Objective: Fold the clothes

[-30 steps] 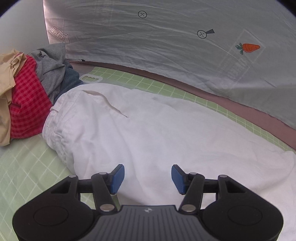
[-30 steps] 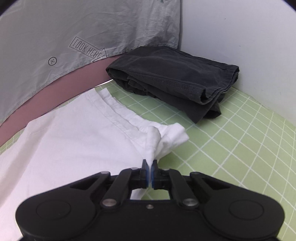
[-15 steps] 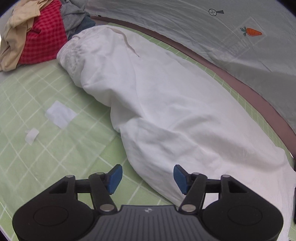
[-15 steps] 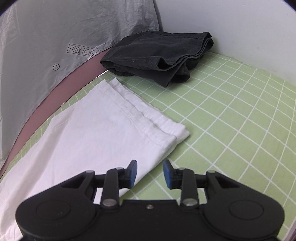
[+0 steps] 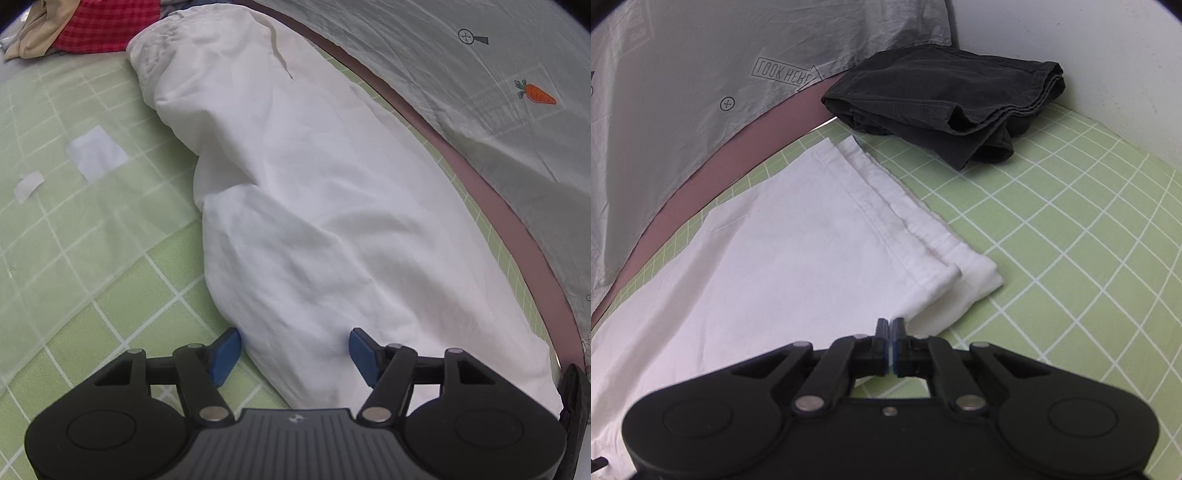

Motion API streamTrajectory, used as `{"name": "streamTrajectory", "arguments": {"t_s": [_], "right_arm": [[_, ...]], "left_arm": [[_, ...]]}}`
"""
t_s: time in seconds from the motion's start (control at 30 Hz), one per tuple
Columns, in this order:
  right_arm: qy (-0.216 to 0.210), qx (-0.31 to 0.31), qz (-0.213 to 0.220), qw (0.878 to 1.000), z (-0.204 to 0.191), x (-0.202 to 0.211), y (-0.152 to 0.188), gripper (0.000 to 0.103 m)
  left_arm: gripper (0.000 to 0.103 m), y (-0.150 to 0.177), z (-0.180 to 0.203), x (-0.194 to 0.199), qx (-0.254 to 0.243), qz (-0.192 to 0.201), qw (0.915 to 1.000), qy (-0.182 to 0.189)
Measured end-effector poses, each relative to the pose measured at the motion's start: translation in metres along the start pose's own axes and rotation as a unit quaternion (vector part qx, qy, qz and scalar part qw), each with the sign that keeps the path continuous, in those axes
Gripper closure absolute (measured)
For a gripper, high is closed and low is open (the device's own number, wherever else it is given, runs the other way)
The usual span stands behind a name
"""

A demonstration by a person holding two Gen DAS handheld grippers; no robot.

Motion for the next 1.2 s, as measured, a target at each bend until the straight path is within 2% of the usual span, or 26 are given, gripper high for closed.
{"name": "streamTrajectory", "arguments": {"t_s": [0.03,0.07,0.2,0.37,0.5,0.57,0.63,0.73,0.97,1.1,1.2], "right_arm": [[-0.004,0.001,0.004,1.000,0.000,0.003,-0.003,0.102],[-0.008,-0.001,0.009,1.000,-0.001,0.007,-0.007,0.102],[-0.032,-0.003,0.037,0.999,-0.013,0.023,-0.034,0.102],[-0.074,0.002,0.090,0.993,-0.043,0.035,-0.086,0.102],[-0.095,-0.002,0.135,0.986,-0.058,0.039,-0.125,0.103],[-0.083,0.015,0.163,0.983,-0.061,0.045,-0.139,0.103],[-0.063,0.035,0.184,0.980,-0.061,0.049,-0.147,0.103],[-0.041,0.033,0.140,0.989,-0.046,0.026,-0.130,0.103],[-0.005,0.034,0.022,0.999,-0.037,-0.019,-0.043,0.102],[-0.014,0.061,-0.027,0.998,-0.067,-0.038,0.004,0.099],[-0.042,0.087,-0.044,0.994,-0.108,-0.045,0.031,0.097]], "left_arm": [[0.081,-0.002,0.000,0.000,0.007,0.001,1.0000,-0.002],[0.102,-0.004,0.000,0.001,0.017,0.000,0.9999,-0.001],[0.102,-0.015,0.004,0.012,0.051,0.002,0.9987,0.006],[0.103,-0.044,0.030,0.039,0.058,0.040,0.9956,0.061],[0.103,-0.069,0.061,0.054,0.055,0.072,0.9888,0.119],[0.103,-0.074,0.074,0.056,0.031,0.088,0.9878,0.124],[0.103,-0.071,0.079,0.044,0.010,0.087,0.9897,0.113],[0.103,-0.061,0.073,0.018,0.008,0.059,0.9948,0.082],[0.102,-0.058,0.069,0.003,-0.008,0.049,0.9965,0.068],[0.098,-0.054,0.069,0.002,-0.037,0.037,0.9974,0.049],[0.089,-0.050,0.063,0.006,-0.057,0.022,0.9969,0.048]]}}
Point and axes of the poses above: each gripper's, at about its wrist camera, not at the fingertips, and x roughly against the way its jaws point, z to its right, y to its underside, the point moved 6 cm from there along -x, roughly the way its jaws point, and after that the axes turned 7 degrees about x, right-handed, at the moved point
